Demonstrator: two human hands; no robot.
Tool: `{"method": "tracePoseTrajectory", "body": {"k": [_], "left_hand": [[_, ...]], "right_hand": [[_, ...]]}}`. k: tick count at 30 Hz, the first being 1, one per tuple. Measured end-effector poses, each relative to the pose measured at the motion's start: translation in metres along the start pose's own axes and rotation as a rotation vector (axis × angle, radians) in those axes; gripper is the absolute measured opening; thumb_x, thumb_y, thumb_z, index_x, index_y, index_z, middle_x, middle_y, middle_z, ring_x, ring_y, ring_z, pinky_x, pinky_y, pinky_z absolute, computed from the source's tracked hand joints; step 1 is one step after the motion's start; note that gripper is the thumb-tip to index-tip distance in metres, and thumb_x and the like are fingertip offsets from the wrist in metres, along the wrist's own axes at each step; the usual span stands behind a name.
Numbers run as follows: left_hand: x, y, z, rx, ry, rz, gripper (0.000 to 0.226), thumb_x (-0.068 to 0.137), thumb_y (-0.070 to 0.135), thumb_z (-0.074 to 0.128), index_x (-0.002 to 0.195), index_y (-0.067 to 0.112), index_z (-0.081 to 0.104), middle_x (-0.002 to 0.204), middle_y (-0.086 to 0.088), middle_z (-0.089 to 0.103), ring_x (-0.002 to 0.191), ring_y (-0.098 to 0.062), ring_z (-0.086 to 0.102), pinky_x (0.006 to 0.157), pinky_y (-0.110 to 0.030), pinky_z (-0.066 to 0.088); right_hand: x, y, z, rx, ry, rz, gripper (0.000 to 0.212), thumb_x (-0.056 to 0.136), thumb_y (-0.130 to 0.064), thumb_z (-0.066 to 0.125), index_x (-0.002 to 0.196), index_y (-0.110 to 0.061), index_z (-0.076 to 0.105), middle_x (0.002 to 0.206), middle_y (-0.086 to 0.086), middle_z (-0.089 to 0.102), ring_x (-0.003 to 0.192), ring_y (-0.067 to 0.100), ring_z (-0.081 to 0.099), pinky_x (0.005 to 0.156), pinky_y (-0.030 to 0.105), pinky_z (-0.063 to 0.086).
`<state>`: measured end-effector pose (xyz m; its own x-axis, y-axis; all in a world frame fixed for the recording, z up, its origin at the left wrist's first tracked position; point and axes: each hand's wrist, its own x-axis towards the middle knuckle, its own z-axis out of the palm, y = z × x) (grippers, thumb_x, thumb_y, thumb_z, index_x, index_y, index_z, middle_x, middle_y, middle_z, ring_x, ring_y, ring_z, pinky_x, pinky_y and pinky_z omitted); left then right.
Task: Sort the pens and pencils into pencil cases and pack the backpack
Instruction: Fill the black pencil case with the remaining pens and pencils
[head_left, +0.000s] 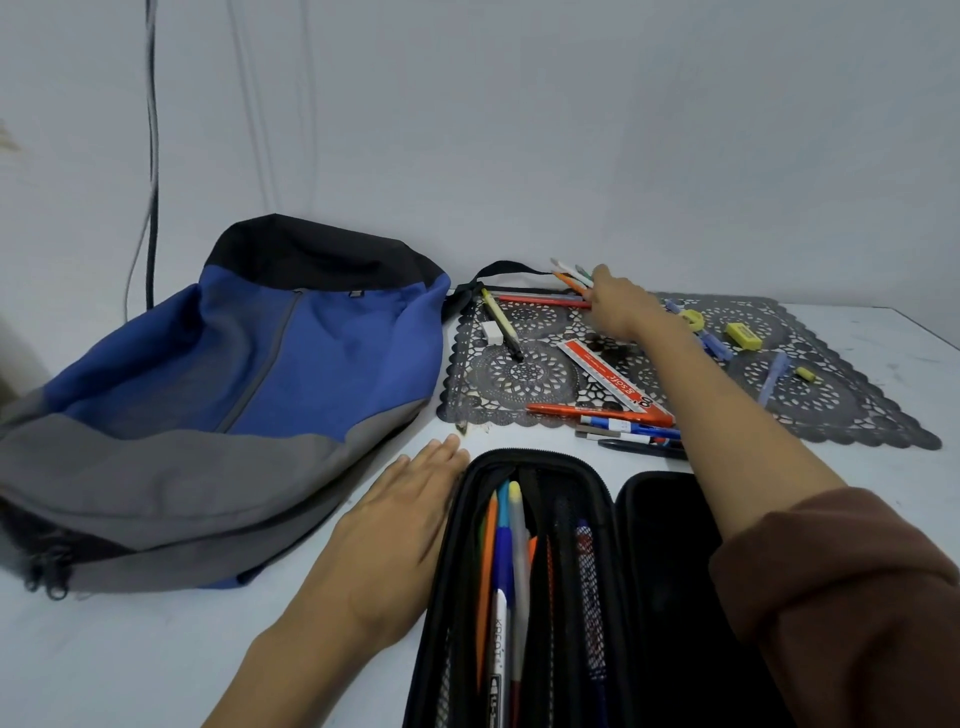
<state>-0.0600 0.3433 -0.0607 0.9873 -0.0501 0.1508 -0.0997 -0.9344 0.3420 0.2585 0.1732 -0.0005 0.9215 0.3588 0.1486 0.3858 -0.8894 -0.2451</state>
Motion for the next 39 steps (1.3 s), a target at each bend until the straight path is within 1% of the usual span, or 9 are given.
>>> {"method": "tracePoseTrajectory", "body": {"k": [5, 7, 10, 22, 26, 31, 35, 37, 39], "left_hand": [[0.0, -0.001, 0.0, -0.011, -0.002, 0.009, 0.082, 0.075, 0.053, -0.01, 0.152, 0.033, 0.006, 0.158, 0.021, 0.002, 0.141, 0.013, -0.006, 0.117, -0.014, -0.006], [0.0, -0.001, 0.0, -0.001, -0.003, 0.012, 0.081, 0.075, 0.053, -0.01, 0.152, 0.033, 0.005, 0.159, 0.02, 0.001, 0.141, 0.013, -0.007, 0.117, -0.013, -0.007], [-0.001, 0.0, -0.002, 0.029, -0.019, 0.008, 0.084, 0.072, 0.053, -0.014, 0.152, 0.033, 0.002, 0.158, 0.021, -0.003, 0.141, 0.012, -0.01, 0.116, -0.013, -0.009], [0.001, 0.001, -0.002, 0.038, -0.015, -0.001, 0.086, 0.072, 0.053, -0.013, 0.153, 0.032, 0.005, 0.158, 0.021, -0.001, 0.143, 0.009, -0.005, 0.116, -0.013, -0.008], [0.001, 0.0, -0.001, 0.037, -0.01, 0.007, 0.087, 0.072, 0.054, -0.013, 0.153, 0.031, 0.007, 0.157, 0.022, -0.001, 0.145, 0.008, -0.002, 0.117, -0.014, -0.007], [0.001, 0.001, -0.002, 0.041, -0.012, 0.007, 0.088, 0.071, 0.055, -0.013, 0.154, 0.031, 0.007, 0.16, 0.018, 0.002, 0.144, 0.009, -0.004, 0.117, -0.014, -0.007], [0.001, 0.001, -0.001, 0.036, -0.005, 0.005, 0.089, 0.071, 0.055, -0.013, 0.154, 0.03, 0.007, 0.16, 0.017, 0.003, 0.144, 0.009, -0.003, 0.115, -0.012, -0.009], [0.001, 0.001, -0.001, 0.028, 0.002, 0.006, 0.089, 0.071, 0.055, -0.012, 0.154, 0.03, 0.008, 0.16, 0.017, 0.004, 0.144, 0.009, -0.002, 0.115, -0.011, -0.009], [0.001, 0.001, -0.001, 0.032, 0.006, 0.009, 0.089, 0.071, 0.055, -0.013, 0.154, 0.031, 0.008, 0.16, 0.018, 0.004, 0.144, 0.009, -0.002, 0.115, -0.012, -0.008]], "right_hand": [[0.004, 0.0, 0.011, -0.013, 0.02, -0.023, 0.036, 0.099, -0.031, 0.052, 0.12, -0.003, 0.046, 0.105, 0.014, 0.056, 0.085, 0.029, 0.052, 0.068, 0.035, 0.038], [0.004, -0.001, 0.016, -0.123, 0.089, -0.035, 0.039, 0.096, -0.033, 0.058, 0.123, -0.005, 0.05, 0.111, 0.014, 0.06, 0.095, 0.032, 0.057, 0.072, 0.036, 0.041], [0.004, -0.006, 0.02, -0.285, 0.082, 0.011, 0.038, 0.099, -0.031, 0.05, 0.129, -0.008, 0.052, 0.123, 0.017, 0.06, 0.112, 0.033, 0.057, 0.083, 0.039, 0.045], [-0.006, -0.015, 0.02, -0.428, 0.148, -0.027, 0.032, 0.098, -0.007, 0.045, 0.129, -0.005, 0.049, 0.127, 0.018, 0.05, 0.117, 0.034, 0.048, 0.088, 0.042, 0.043], [-0.009, -0.019, 0.007, -0.308, 0.175, -0.034, 0.031, 0.096, -0.004, 0.042, 0.126, -0.003, 0.041, 0.112, 0.018, 0.062, 0.101, 0.036, 0.058, 0.087, 0.042, 0.041], [-0.016, -0.027, -0.017, 0.161, 0.089, 0.125, 0.034, 0.098, -0.01, 0.04, 0.13, 0.001, 0.038, 0.115, 0.022, 0.054, 0.1, 0.038, 0.054, 0.07, 0.036, 0.037], [-0.017, -0.04, -0.023, 0.455, -0.017, 0.204, 0.027, 0.097, -0.002, 0.039, 0.12, -0.008, 0.026, 0.081, 0.009, 0.043, 0.063, 0.02, 0.043, 0.041, 0.029, 0.036], [-0.017, -0.048, -0.019, 0.518, 0.012, 0.166, 0.02, 0.098, -0.015, 0.047, 0.109, -0.009, 0.033, 0.08, 0.007, 0.043, 0.059, 0.017, 0.041, 0.045, 0.029, 0.036], [-0.017, -0.056, -0.012, 0.494, 0.034, 0.102, 0.028, 0.094, -0.032, 0.056, 0.103, -0.008, 0.046, 0.086, 0.007, 0.053, 0.064, 0.019, 0.053, 0.056, 0.033, 0.047]]}}
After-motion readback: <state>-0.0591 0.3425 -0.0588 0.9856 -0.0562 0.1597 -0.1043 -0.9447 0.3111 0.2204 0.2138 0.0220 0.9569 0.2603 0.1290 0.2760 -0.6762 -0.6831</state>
